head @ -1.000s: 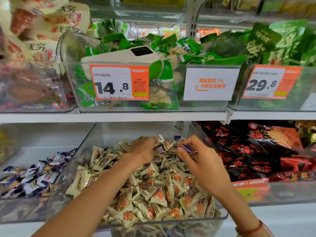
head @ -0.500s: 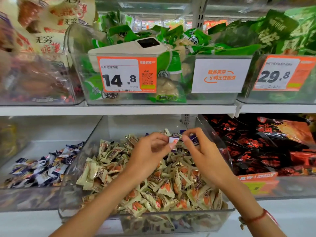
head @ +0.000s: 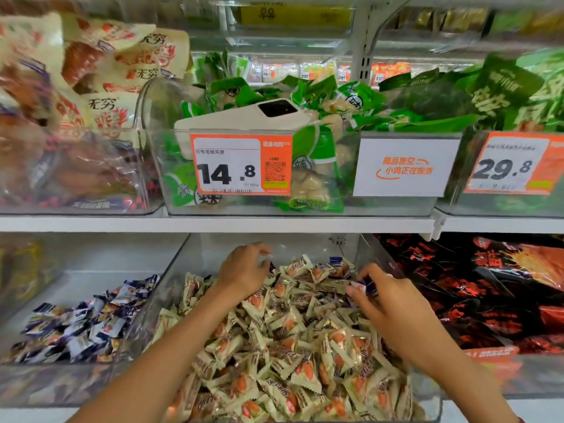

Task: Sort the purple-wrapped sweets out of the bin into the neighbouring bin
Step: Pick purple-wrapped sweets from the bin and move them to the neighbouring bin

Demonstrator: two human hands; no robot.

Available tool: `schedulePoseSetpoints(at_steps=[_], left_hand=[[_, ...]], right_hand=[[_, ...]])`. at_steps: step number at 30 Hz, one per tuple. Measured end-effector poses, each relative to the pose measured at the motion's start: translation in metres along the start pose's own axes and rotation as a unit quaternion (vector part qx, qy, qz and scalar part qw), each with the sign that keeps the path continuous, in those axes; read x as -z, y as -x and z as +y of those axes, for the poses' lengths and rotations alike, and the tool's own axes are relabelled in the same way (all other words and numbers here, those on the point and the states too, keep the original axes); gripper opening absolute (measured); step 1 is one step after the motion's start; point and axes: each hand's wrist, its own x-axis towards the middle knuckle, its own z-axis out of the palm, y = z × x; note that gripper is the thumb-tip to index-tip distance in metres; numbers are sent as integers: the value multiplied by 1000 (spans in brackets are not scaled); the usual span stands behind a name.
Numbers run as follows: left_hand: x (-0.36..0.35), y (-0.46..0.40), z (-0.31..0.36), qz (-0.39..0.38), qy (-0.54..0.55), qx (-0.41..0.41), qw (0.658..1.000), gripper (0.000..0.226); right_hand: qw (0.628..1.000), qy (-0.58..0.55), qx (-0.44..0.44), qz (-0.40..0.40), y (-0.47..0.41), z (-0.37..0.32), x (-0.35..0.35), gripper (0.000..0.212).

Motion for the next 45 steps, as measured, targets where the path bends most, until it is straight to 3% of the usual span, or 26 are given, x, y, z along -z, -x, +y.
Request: schedulePoseSetpoints(at_steps=[7, 14, 20, 24, 29, 33, 36, 41, 45], left_hand=[[-14, -31, -2, -126, -127, 75, 981, 30], [-9, -12, -2, -71, -160, 53, 983, 14], [10, 27, -20, -126, -173, 2, 977, 33], [26, 53, -27, -164, -75, -39, 983, 36], [59, 41, -23, -280, 49, -34, 958, 24], [53, 15, -26, -196, 21, -16, 980, 11], [31, -1, -24, -124, -65, -18, 990, 9], [0, -26, -30, -260, -156, 24, 953, 37], [-2, -25, -30, -184, -172, 20, 968, 25]], right_hand=[[998, 32, 22, -40, 1, 4, -3, 16], [998, 5, -6, -55, 2, 2, 2, 17], [998, -16, -26, -60, 3, -3, 7, 20], [997, -6, -19, -70, 2, -4, 7, 21], [998, 1, -12, -64, 0, -2, 5, 23], [998, 16, -18, -64, 0, 1, 2, 23], [998, 20, -18, -62, 1, 1, 1, 23], [997, 28, -18, -70, 1, 3, 0, 26], [997, 29, -19, -64, 3, 3, -1, 30]])
